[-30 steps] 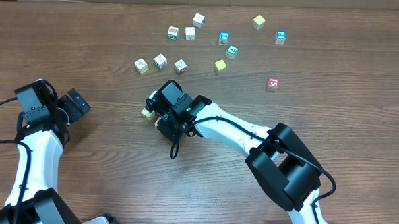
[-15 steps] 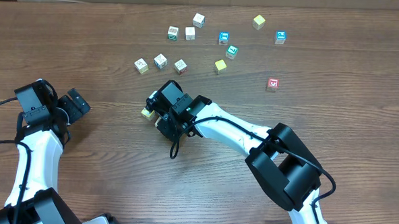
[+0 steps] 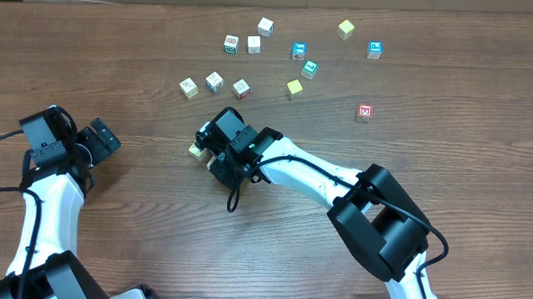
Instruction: Form a circle
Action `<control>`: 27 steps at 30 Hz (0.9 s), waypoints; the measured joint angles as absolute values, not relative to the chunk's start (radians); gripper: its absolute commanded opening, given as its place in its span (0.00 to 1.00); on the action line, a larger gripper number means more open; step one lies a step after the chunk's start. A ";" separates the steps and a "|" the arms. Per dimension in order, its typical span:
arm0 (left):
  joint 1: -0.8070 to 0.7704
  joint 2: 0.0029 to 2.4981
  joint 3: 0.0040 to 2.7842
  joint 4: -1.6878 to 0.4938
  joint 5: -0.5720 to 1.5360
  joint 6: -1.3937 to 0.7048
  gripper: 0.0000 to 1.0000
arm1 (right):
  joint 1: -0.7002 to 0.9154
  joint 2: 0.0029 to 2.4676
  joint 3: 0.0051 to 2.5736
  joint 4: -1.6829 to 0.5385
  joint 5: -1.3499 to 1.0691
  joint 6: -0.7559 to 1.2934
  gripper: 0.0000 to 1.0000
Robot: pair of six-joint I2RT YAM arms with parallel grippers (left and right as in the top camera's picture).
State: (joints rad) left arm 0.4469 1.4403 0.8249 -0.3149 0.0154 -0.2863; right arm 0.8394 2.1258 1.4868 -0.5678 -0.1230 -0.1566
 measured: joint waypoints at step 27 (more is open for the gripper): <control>0.447 1.440 0.825 -0.315 0.015 -0.286 0.99 | 0.839 2.126 1.487 -0.570 -0.123 -0.157 0.53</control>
